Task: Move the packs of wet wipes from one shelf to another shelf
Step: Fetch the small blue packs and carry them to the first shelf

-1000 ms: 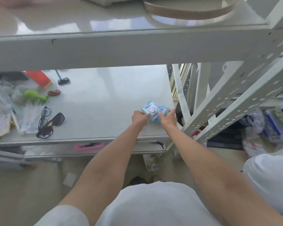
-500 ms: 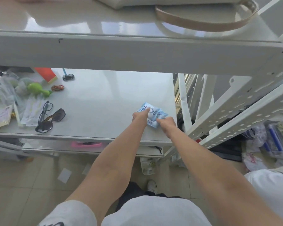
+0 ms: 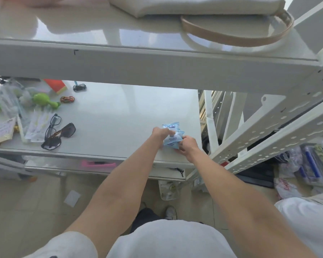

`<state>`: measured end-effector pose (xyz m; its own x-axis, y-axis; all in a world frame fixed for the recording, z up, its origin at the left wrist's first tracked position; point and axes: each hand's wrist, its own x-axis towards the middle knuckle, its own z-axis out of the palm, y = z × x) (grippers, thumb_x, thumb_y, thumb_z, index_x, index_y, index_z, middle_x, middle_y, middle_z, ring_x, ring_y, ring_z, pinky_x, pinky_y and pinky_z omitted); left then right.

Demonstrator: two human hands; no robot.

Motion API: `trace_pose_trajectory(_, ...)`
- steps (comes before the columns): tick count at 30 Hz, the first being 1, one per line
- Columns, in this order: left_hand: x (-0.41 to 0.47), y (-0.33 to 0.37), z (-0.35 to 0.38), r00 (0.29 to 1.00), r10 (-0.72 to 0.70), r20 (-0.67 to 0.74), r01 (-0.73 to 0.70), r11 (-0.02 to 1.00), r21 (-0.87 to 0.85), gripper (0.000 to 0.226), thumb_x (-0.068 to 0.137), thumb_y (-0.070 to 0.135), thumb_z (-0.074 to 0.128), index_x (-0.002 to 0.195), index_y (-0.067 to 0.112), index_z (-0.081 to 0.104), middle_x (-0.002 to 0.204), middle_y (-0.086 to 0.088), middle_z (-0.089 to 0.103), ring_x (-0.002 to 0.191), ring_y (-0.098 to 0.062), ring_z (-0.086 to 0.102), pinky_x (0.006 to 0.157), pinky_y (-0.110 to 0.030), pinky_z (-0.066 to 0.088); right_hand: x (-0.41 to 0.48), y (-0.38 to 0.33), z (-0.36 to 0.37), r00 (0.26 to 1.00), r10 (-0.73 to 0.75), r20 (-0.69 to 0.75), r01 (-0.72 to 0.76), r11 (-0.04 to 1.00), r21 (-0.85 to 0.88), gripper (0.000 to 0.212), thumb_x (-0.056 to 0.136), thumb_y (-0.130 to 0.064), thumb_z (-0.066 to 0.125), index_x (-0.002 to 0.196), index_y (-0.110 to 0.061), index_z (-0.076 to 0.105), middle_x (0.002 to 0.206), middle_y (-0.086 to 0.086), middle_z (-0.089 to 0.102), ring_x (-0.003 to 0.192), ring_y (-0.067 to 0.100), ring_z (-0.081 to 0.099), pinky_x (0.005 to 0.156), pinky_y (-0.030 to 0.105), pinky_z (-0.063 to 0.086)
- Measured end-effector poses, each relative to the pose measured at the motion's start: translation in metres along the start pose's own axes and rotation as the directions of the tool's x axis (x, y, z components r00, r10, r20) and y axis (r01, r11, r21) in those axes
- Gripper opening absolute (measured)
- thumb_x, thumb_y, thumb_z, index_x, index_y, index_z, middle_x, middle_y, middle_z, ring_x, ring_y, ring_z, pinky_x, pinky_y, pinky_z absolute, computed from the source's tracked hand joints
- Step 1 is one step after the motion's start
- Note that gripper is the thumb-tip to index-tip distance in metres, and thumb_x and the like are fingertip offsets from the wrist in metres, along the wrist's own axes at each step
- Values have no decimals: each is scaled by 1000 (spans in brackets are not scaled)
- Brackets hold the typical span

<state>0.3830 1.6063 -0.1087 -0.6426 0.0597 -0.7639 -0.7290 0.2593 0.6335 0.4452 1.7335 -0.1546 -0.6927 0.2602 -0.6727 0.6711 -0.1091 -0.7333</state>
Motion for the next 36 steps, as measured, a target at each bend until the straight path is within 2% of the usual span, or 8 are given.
trace_pose_trajectory(3, -12, -11, -33, 999, 41, 4, -40, 994, -103, 46, 80, 6, 77, 123, -1, 65, 106, -20, 72, 82, -33, 69, 69, -39, 58, -30, -17, 27, 991, 25, 132, -37, 995, 91, 30, 88, 2, 40, 108, -8, 60, 104, 15, 69, 90, 33, 69, 82, 40, 57)
trace_pose_trajectory(7, -35, -52, -114, 991, 131, -22, -132, 954, -271, 57, 69, 9, 80, 123, 1, 67, 116, -22, 74, 92, -34, 71, 78, -47, 58, -49, -24, 89, 949, 81, 303, -104, 993, 61, 25, 89, -14, 42, 96, -8, 65, 97, 15, 67, 80, 31, 66, 76, 38, 55)
trace_pose_trajectory(9, -40, -89, -158, 985, 161, -55, -170, 909, -381, 66, 65, 10, 81, 127, -3, 63, 118, -23, 71, 98, -37, 70, 87, -57, 56, -55, -23, 135, 919, 112, 379, -95, 993, -64, 34, 95, -31, 43, 100, -9, 68, 96, 14, 67, 77, 30, 66, 68, 35, 54)
trace_pose_trajectory(12, -48, -147, -223, 973, 97, -210, -187, 864, -467, 86, 58, 16, 86, 135, 2, 51, 128, -27, 66, 99, -40, 73, 75, -54, 61, -74, -16, 215, 808, 159, 568, 27, 952, -305, 47, 96, -56, 50, 99, -16, 74, 87, 7, 75, 76, 23, 71, 70, 34, 55)
trace_pose_trajectory(17, -125, -211, -304, 950, 100, -297, -270, 744, -611, 56, 76, 4, 64, 131, 7, 63, 115, -21, 72, 99, -34, 71, 86, -46, 59, -124, 23, 342, 622, 233, 747, 289, 819, -496, 39, 92, -39, 71, 119, -10, 69, 108, 12, 74, 87, 24, 71, 71, 33, 57)
trace_pose_trajectory(23, -167, -291, -397, 911, -58, -409, -313, 547, -776, 30, 101, 13, 41, 118, 12, 66, 88, -7, 77, 70, -19, 75, 63, -30, 60, -192, 73, 468, 538, 249, 806, 454, 720, -525, 30, 103, -34, 58, 105, -5, 66, 96, 16, 68, 70, 21, 67, 55, 25, 57)
trace_pose_trajectory(28, -180, -337, -462, 840, -115, -530, -409, 508, -758, 17, 104, 15, 52, 113, 11, 65, 80, -5, 77, 62, -17, 74, 54, -32, 61, -219, 105, 548, 496, 247, 832, 536, 667, -517, 36, 101, -43, 58, 96, -10, 70, 111, 26, 73, 92, 30, 70, 92, 51, 57)
trace_pose_trajectory(36, -183, -395, -567, 793, -226, -566, -457, 395, -797, 15, 107, 20, 48, 113, 12, 59, 96, -13, 71, 80, -28, 69, 56, -38, 60, -260, 136, 678, 467, 395, 791, 510, 610, -606, 36, 106, -40, 47, 89, -15, 67, 104, 21, 72, 100, 39, 70, 98, 55, 55)
